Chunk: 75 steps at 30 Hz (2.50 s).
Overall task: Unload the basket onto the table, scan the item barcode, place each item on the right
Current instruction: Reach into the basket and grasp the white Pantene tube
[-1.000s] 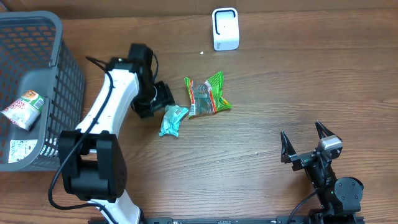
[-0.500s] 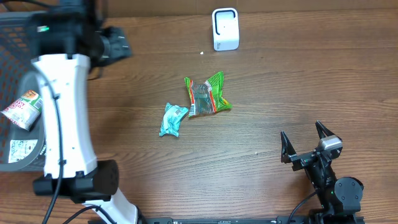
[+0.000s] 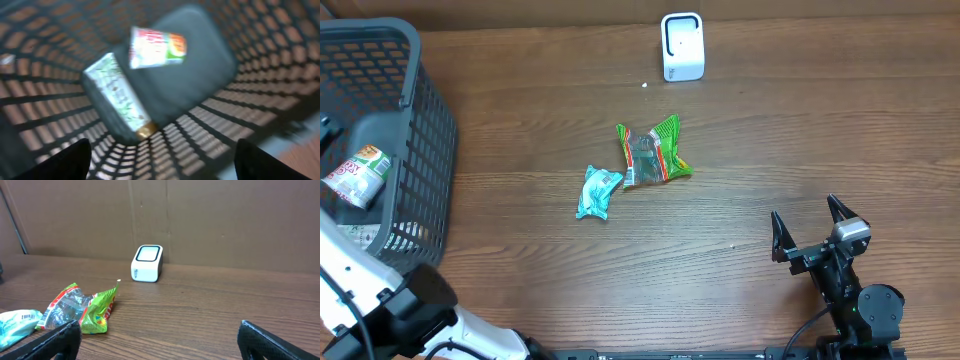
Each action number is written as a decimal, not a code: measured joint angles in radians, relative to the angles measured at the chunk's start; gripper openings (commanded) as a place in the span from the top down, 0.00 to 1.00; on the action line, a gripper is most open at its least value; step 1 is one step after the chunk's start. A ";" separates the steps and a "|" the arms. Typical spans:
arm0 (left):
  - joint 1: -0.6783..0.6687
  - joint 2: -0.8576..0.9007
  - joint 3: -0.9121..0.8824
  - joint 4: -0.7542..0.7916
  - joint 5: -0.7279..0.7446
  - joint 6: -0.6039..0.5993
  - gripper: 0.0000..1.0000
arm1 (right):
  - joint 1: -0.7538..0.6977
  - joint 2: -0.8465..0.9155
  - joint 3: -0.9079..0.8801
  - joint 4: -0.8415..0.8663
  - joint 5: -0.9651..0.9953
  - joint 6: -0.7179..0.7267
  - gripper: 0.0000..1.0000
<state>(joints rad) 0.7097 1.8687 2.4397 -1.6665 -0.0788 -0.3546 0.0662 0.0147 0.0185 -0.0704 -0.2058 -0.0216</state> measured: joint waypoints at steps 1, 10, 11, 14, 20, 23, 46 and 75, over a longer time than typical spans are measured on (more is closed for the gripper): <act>0.016 0.002 -0.008 -0.004 0.000 0.000 0.17 | 0.000 0.000 0.000 0.000 0.000 0.000 0.00; 0.076 0.023 -0.208 0.021 0.008 0.015 0.18 | 0.000 0.000 0.000 0.000 0.000 0.000 0.00; 0.084 0.025 -0.243 0.034 0.008 0.014 0.18 | 0.000 0.000 0.000 0.000 0.000 0.000 0.00; 0.121 0.034 -0.356 0.087 0.013 0.009 0.19 | 0.000 0.000 0.000 0.000 0.000 0.000 0.00; 0.177 0.039 -0.551 0.204 0.014 -0.008 0.22 | 0.000 0.000 0.000 0.000 0.000 0.000 0.00; 0.180 0.040 -0.649 0.282 0.018 -0.009 0.23 | 0.000 0.000 0.000 0.000 0.000 0.000 0.00; 0.168 0.041 -1.125 0.785 0.037 -0.026 0.70 | 0.000 0.000 0.000 0.000 0.000 0.000 0.00; 0.103 0.053 -0.389 0.181 0.139 0.050 0.96 | 0.000 0.000 0.000 0.000 0.000 0.000 0.00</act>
<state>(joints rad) 0.8127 1.9221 2.0506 -1.4857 0.0601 -0.3042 0.0662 0.0147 0.0185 -0.0708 -0.2062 -0.0216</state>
